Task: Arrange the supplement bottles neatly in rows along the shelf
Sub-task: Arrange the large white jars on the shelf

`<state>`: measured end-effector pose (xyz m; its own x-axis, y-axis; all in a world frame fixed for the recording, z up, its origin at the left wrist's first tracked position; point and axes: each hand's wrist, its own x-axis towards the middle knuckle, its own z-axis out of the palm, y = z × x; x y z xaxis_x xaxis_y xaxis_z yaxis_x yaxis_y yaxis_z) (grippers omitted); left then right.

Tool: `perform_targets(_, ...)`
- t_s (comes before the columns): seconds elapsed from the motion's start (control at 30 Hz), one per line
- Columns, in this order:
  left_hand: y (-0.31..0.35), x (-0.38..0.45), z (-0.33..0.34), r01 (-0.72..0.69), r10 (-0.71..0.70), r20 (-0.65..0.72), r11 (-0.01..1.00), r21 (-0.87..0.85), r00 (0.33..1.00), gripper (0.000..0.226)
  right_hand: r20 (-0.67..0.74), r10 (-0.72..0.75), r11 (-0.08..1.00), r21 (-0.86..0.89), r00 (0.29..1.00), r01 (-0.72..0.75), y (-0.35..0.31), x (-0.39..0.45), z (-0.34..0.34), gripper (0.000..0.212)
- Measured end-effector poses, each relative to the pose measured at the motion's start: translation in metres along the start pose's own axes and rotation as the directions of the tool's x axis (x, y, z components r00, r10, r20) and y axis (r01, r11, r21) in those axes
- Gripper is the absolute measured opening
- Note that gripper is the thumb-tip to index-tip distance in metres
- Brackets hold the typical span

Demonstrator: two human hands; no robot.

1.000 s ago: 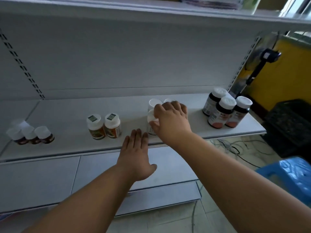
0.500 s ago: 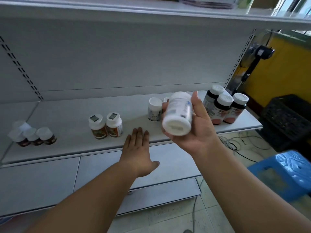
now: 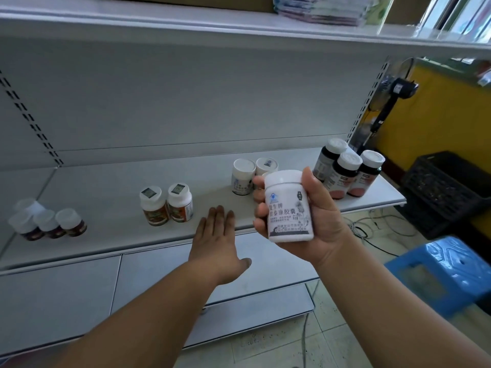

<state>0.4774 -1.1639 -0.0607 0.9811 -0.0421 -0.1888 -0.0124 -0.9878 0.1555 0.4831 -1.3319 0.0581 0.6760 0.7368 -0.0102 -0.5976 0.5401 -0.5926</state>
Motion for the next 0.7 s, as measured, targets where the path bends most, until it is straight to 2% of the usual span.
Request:
perform_targets(0.2,-0.002,0.004,0.003,-0.023,0.022,-0.011,1.000,-0.012,1.000,0.110,-0.012,0.084,0.996,-0.032,0.996,-0.084,0.003,-0.003,0.003,0.079)
perform_targets(0.33,-0.005,0.006,0.008,-0.041,0.040,-0.021,0.999,-0.035,0.999,0.106,-0.001,0.053,0.996,-0.065,0.999,-0.053,0.008,-0.006,0.002,0.062)
perform_targets(0.53,-0.003,0.002,0.004,-0.022,0.022,-0.023,1.000,-0.006,0.999,0.110,-0.172,0.066,0.997,-0.019,0.983,-0.070,0.006,-0.005,0.004,0.069)
perform_targets(0.7,-0.004,0.005,0.008,-0.031,0.030,-0.034,0.999,-0.022,0.999,0.108,-0.073,0.052,0.995,-0.081,0.996,-0.058,0.012,-0.006,0.004,0.072)
